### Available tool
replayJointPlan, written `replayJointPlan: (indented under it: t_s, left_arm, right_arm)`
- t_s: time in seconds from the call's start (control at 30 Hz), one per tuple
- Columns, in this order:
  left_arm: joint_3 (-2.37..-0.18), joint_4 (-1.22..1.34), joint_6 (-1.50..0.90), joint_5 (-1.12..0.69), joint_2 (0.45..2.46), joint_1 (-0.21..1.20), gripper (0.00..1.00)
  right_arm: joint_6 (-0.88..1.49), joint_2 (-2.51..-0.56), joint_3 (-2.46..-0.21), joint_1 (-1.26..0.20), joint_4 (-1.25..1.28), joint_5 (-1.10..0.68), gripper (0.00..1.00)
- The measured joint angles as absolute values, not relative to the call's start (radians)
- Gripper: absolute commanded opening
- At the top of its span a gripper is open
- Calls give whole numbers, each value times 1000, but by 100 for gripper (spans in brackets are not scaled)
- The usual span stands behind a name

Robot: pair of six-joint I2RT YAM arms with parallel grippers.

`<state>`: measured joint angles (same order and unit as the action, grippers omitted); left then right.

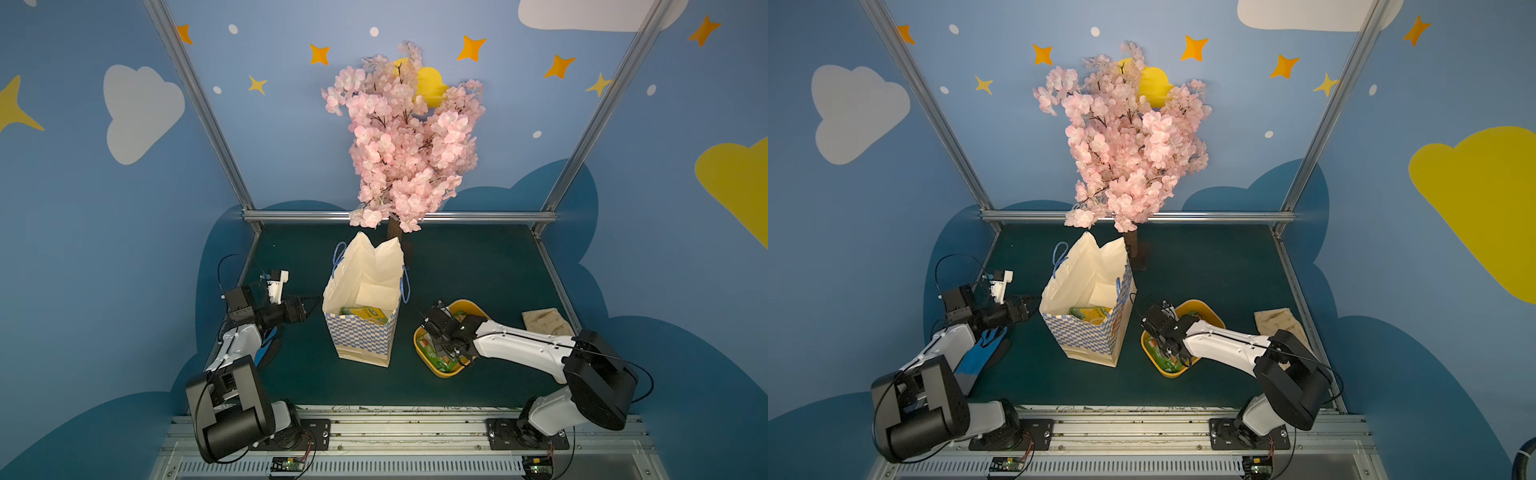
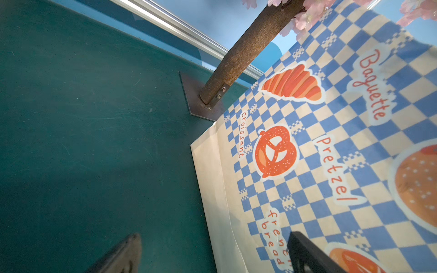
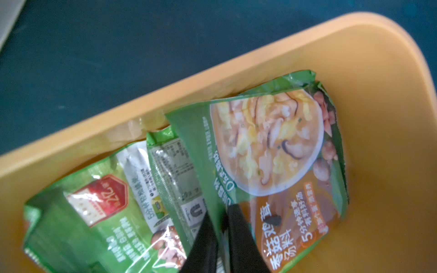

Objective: Place the condiment packets inside the bag
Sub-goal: Pick up the condiment packet from the storage box.

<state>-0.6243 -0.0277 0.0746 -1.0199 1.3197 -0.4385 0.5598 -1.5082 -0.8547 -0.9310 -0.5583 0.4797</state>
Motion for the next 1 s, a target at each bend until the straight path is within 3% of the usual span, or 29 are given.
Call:
replayJointPlan:
  t_s: [0.2, 0.67, 1.0]
  left_arm:
    - [-624, -28, 75, -1019, 1320, -439, 100]
    - [-624, -28, 75, -1019, 1320, -439, 100]
    - [-624, -27, 75, -1019, 1320, -439, 100]
  right_arm:
    - [565, -1381, -855, -923, -572, 525, 0]
    - [559, -873, -872, -922, -530, 502, 0]
    - [542, -823, -1031, -922, -479, 393, 0]
